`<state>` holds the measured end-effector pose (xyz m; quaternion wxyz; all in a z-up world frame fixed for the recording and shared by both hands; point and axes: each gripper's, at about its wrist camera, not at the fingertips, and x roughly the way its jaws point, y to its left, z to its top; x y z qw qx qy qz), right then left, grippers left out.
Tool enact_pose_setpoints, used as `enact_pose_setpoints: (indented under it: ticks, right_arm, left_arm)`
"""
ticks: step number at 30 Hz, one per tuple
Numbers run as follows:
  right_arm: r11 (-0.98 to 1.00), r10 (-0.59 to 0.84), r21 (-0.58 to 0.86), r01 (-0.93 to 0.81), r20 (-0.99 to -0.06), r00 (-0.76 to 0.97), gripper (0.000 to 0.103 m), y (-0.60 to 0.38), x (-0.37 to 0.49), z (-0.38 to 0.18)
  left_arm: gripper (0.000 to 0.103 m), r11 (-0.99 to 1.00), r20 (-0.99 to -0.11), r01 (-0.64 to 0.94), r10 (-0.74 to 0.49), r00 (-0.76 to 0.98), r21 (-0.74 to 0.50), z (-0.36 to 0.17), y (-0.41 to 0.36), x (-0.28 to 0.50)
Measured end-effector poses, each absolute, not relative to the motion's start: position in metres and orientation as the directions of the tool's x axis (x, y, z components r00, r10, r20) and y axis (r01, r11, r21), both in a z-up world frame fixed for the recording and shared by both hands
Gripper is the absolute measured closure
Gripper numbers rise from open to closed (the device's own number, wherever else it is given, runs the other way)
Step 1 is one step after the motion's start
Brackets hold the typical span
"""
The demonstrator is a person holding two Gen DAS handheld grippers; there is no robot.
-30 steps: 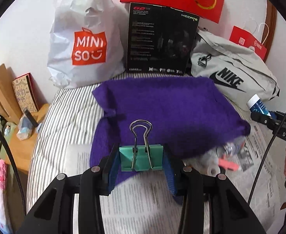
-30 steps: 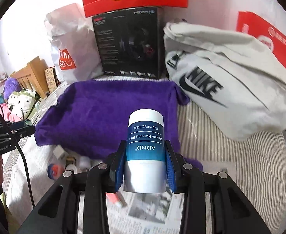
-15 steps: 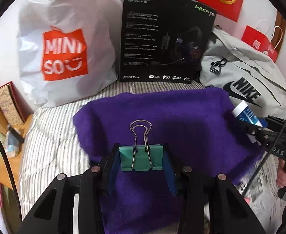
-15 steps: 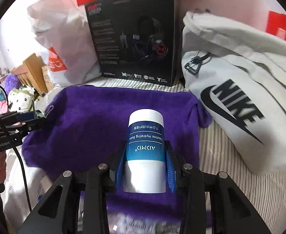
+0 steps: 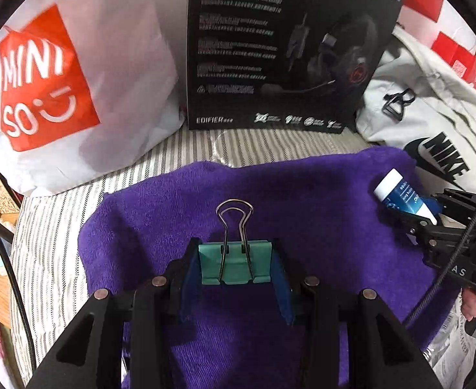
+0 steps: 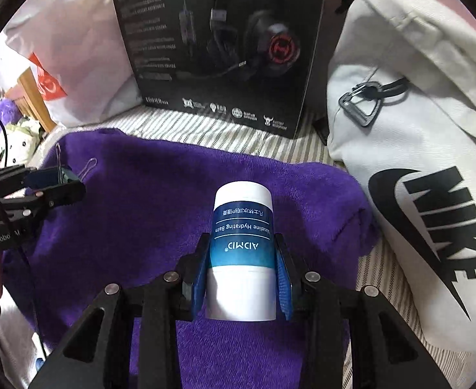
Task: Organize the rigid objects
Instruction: 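Carry clip and jar onto the purple towel and open both grippers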
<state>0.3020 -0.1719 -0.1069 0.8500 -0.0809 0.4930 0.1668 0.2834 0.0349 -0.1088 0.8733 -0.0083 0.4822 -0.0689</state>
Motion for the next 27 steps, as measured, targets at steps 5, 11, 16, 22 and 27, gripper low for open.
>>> enact_pose_setpoints:
  ticks: [5,11,16,22,27]
  right_arm:
    - [0.930,0.190,0.023,-0.367,-0.885,0.426,0.067,-0.167,0.311,-0.119]
    - [0.923,0.197,0.026,-0.384,-0.889,0.413,0.066,-0.165,0.315,-0.121]
    - [0.913,0.203,0.025,-0.408,-0.895,0.399,0.066,-0.165,0.317,-0.118]
    - [0.907,0.203,0.025,-0.420,-0.900,0.385,0.056,-0.171,0.307,-0.115]
    - [0.914,0.206,0.036,-0.403,-0.900,0.385,0.056,-0.176,0.290,-0.108]
  left_arm:
    - [0.064,0.992,-0.854,0.112,-0.113,0.508,-0.065,-0.116,0.033,0.289]
    - [0.064,0.992,-0.866,0.125,-0.086,0.493,-0.027,-0.121,0.028,0.293]
    - [0.063,0.990,-0.873,0.143,-0.062,0.483,0.009,-0.121,0.022,0.296]
    - [0.052,0.988,-0.884,0.153,-0.075,0.461,-0.004,-0.122,0.023,0.293]
    - [0.037,0.989,-0.895,0.145,-0.064,0.442,0.001,-0.121,0.023,0.279]
